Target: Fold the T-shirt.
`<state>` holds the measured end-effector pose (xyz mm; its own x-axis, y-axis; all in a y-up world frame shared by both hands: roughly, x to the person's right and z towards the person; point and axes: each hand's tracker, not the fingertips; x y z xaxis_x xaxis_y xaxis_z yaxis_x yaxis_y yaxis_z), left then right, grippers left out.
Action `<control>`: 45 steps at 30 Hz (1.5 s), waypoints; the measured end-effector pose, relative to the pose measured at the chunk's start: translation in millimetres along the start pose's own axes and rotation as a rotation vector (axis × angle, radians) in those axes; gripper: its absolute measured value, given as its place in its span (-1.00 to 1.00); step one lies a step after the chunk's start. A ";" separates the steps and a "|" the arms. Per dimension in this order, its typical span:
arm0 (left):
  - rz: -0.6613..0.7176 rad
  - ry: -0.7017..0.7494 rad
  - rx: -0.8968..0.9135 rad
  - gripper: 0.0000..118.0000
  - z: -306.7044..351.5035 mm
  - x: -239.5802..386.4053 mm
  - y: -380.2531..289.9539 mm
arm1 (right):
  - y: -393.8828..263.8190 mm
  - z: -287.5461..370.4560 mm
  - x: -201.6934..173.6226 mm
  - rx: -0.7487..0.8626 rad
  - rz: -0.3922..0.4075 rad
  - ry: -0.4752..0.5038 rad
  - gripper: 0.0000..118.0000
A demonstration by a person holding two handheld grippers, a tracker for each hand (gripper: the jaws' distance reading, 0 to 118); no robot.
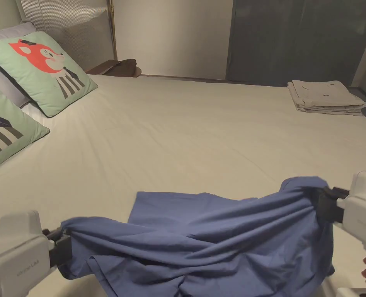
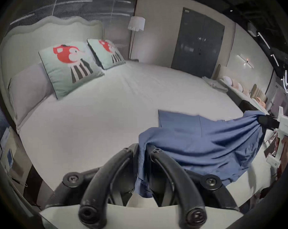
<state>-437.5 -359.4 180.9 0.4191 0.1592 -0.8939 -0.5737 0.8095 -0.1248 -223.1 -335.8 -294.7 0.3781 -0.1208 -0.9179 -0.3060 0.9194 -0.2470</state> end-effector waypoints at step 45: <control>-0.052 -0.170 0.367 -0.90 -87.4 94.1 327.8 | 221.6 -19.7 47.9 0.464 0.021 -0.192 -0.91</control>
<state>-647.6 -128.4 18.2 0.5693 0.1789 -0.8024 -0.2720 0.9621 0.0216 -290.0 -145.2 -399.5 0.5435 -0.0695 -0.8365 0.0893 0.9957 -0.0247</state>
